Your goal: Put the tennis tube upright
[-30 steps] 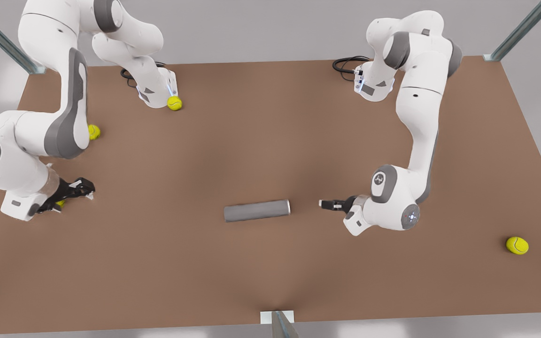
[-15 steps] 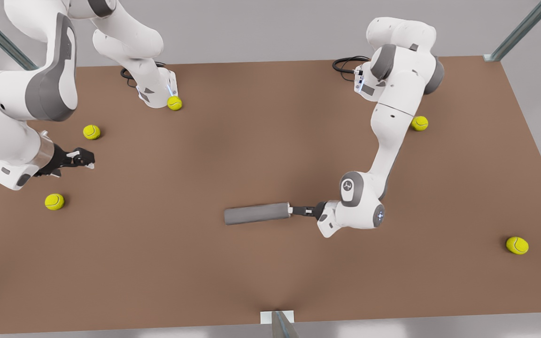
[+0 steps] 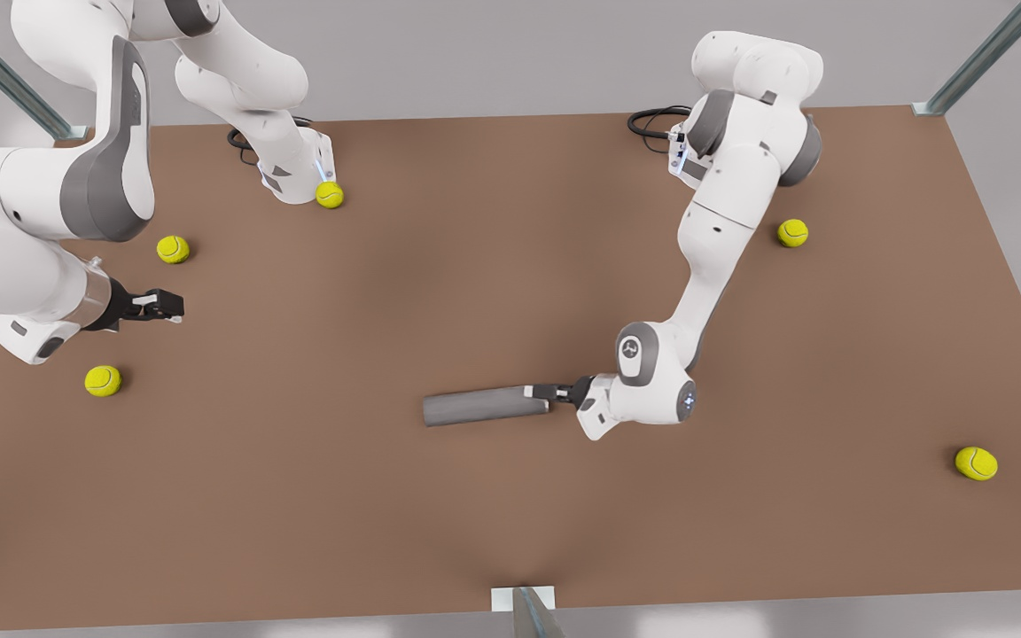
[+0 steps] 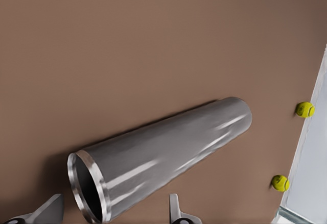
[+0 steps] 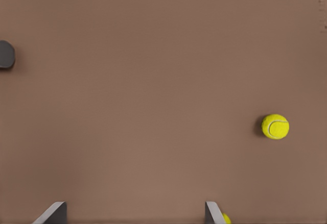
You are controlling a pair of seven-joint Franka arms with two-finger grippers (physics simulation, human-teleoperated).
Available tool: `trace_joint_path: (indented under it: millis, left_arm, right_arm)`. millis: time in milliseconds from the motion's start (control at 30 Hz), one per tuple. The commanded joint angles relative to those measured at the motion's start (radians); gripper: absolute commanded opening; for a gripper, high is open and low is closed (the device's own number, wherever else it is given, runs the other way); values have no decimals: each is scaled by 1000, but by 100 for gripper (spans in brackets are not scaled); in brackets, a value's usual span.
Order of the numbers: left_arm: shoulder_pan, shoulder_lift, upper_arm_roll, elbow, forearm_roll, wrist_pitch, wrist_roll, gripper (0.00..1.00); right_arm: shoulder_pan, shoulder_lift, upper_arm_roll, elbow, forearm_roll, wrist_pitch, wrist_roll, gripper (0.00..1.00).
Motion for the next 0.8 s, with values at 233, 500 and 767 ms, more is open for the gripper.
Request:
trace_joint_path:
  millis: [233,500,767]
  left_arm:
    - [1,16,-37,12,-16,75,71,100]
    - [-11,23,-54,10,-87,79,72,100]
    - [67,30,-121,10,-162,70,144,100]
  right_arm:
    - [0,3,0,-3,0,-2,83,100]
    - [0,3,0,-4,0,-2,83,100]
    - [2,10,0,-3,0,-2,83,100]
